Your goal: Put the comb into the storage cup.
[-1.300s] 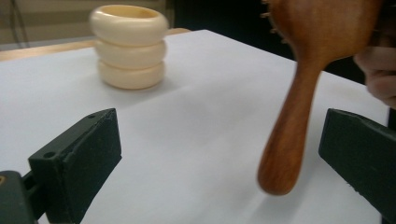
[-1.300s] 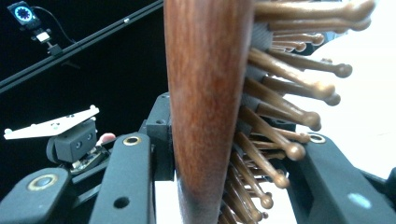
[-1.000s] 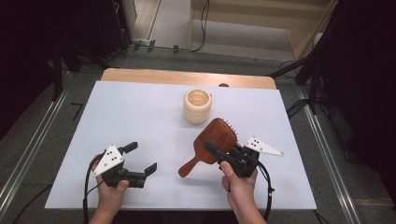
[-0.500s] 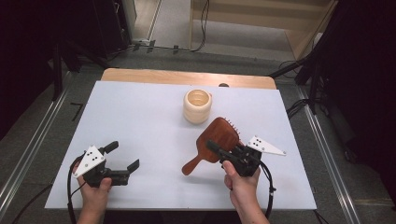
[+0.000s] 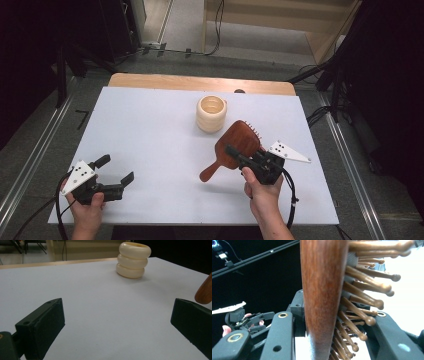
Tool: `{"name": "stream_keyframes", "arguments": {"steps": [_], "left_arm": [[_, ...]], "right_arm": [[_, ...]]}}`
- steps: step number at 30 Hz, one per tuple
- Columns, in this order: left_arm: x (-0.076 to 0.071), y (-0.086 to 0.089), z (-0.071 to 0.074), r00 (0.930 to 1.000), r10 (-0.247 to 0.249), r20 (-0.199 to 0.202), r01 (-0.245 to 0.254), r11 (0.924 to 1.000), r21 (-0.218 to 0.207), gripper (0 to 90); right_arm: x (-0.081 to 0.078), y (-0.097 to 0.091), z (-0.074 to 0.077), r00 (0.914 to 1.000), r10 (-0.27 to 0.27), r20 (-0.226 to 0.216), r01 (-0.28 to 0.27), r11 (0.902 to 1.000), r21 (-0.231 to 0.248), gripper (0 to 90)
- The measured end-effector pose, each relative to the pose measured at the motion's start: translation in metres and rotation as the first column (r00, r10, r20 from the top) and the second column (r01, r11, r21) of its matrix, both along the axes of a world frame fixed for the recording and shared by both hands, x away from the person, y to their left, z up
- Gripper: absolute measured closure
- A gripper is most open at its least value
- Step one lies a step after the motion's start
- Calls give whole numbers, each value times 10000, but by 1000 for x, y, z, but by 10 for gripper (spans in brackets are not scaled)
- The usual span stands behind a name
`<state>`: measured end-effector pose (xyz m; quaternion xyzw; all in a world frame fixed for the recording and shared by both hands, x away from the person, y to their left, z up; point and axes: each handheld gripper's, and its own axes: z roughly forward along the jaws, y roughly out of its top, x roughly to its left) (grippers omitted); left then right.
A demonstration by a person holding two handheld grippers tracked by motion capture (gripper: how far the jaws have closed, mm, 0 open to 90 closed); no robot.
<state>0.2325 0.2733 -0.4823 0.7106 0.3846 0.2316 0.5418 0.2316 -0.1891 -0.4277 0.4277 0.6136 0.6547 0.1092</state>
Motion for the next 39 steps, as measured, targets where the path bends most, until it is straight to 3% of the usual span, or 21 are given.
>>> {"name": "stream_keyframes", "arguments": {"steps": [12, 20, 39], "left_arm": [[-1, 1, -7, 9998, 122, 159, -121, 9999, -72, 0], [-1, 6, -9, 9998, 145, 153, -136, 9984, -550, 0], [-1, 5, -9, 9998, 99, 172, -89, 9983, -569, 0]], "right_arm": [[13, -5, 13, 9997, -148, 204, 153, 9997, -213, 553], [22, -5, 22, 9993, -205, 308, 212, 9995, -217, 553], [43, -4, 29, 9987, -362, 345, 376, 9985, -408, 553]]}}
